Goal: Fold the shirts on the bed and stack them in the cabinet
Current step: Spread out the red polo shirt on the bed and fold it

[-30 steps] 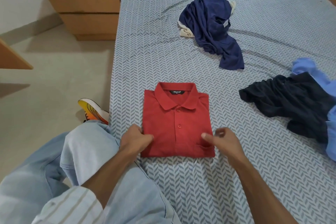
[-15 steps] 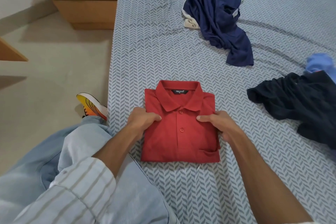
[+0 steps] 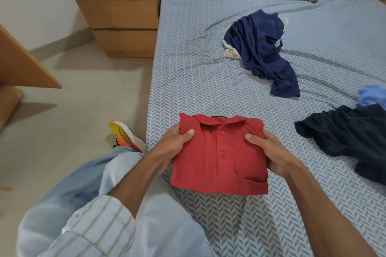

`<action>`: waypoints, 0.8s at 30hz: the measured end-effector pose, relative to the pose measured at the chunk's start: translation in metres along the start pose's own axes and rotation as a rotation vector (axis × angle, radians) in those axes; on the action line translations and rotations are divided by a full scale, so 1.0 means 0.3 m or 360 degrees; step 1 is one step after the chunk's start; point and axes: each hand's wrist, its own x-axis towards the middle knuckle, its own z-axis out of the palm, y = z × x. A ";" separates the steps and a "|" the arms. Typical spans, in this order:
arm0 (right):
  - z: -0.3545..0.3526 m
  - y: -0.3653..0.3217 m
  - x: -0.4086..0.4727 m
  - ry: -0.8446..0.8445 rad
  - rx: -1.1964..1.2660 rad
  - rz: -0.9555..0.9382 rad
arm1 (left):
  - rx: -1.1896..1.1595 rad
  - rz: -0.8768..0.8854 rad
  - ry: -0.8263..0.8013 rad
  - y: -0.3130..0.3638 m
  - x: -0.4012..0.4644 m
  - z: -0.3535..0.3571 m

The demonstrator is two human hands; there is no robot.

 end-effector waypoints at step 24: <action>0.991 -0.038 -0.327 -0.1210 -0.0274 -0.0005 | -0.1115 0.0577 0.0938 -0.067 -1.067 -0.547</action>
